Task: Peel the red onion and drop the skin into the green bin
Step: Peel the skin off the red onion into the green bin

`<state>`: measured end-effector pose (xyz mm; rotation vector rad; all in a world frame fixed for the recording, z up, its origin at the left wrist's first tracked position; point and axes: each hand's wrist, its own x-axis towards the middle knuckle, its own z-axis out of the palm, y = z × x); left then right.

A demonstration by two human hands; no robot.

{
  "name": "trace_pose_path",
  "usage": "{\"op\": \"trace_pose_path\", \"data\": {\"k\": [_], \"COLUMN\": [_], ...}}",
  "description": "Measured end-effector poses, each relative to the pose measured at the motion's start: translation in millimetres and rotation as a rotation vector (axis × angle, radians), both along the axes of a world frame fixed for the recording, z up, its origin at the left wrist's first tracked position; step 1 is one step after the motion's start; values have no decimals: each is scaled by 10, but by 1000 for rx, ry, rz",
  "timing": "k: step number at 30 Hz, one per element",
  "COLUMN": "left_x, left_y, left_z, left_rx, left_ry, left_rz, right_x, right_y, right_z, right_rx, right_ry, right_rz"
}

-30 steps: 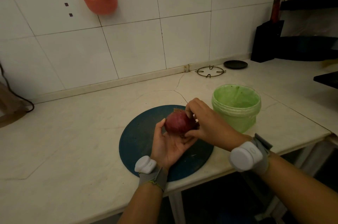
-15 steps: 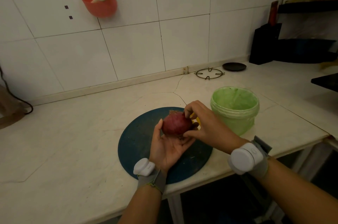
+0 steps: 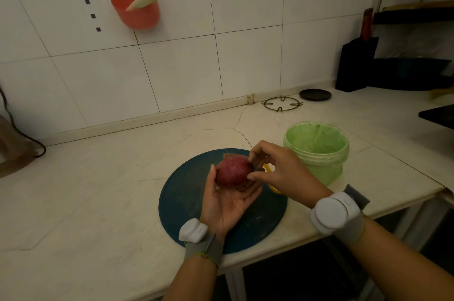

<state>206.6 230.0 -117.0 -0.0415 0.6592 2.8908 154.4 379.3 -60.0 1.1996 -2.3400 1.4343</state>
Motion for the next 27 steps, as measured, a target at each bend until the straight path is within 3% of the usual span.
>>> {"op": "trace_pose_path", "data": {"k": [8, 15, 27], "left_x": [3, -43, -91], "left_y": [0, 3, -11], "left_z": [23, -16, -43], "left_rx": [-9, -47, -33], "left_ry": [-12, -46, 3], "left_rz": [-41, 59, 58], "right_x": [-83, -79, -30], "right_y": [33, 10, 209], "right_z": [131, 153, 196], "right_rx": [26, 87, 169], "right_ry": [-80, -72, -310], "right_rz": [59, 90, 246]}}
